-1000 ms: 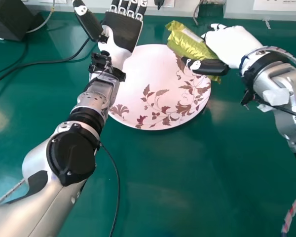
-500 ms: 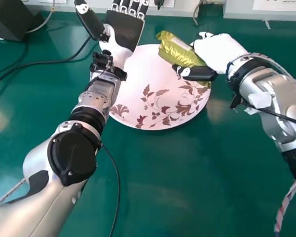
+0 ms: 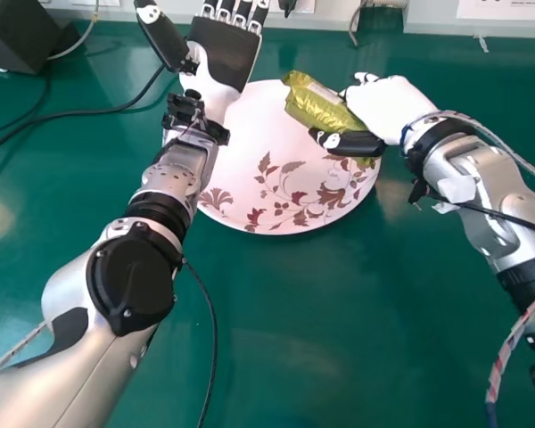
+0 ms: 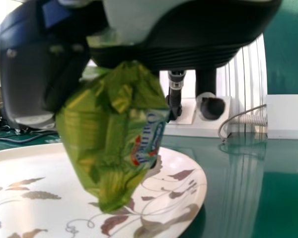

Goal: Pick up biscuit and place it in the plate

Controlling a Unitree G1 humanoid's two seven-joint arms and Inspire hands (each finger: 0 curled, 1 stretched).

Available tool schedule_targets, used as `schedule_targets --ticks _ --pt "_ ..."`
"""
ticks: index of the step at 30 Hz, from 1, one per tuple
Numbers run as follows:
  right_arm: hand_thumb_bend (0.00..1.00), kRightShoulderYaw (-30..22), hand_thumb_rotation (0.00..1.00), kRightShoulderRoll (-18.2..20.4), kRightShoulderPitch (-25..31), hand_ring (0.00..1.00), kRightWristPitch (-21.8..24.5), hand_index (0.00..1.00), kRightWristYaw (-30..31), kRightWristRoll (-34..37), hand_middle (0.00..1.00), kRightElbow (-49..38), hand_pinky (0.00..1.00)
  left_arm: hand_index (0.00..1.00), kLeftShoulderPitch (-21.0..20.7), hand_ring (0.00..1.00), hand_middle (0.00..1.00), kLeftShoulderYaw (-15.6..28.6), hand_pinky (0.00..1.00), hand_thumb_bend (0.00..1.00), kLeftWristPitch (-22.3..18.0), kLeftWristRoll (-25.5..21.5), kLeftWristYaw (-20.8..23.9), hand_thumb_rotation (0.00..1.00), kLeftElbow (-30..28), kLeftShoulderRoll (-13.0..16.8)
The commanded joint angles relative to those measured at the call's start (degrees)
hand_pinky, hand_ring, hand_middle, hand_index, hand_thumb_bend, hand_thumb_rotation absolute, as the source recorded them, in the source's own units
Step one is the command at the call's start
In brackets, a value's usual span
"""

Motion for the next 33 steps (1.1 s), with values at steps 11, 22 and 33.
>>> schedule_targets --ticks 11,22,33 --pt "0.52 3.33 0.05 2.29 -3.14 0.07 1.13 0.47 -0.16 -1.09 0.13 4.94 0.02 1.0 -0.89 0.9 0.97 -0.7 0.87 1.0 0.07 0.02 -0.93 0.43 -0.31 -0.28" --pt "0.52 6.43 0.05 4.01 -5.64 0.08 -0.28 0.47 -2.59 -1.34 0.13 12.38 0.02 1.0 -0.96 0.9 0.97 -0.56 0.86 1.0 0.16 0.02 -0.83 0.43 -0.3 -0.44" --pt "0.52 10.19 0.05 6.78 -8.58 0.08 -0.63 0.47 -6.28 -1.67 0.13 21.5 0.03 1.0 -0.94 0.91 0.97 -0.62 0.88 1.0 0.5 0.09 -1.46 0.42 -0.26 -0.56"
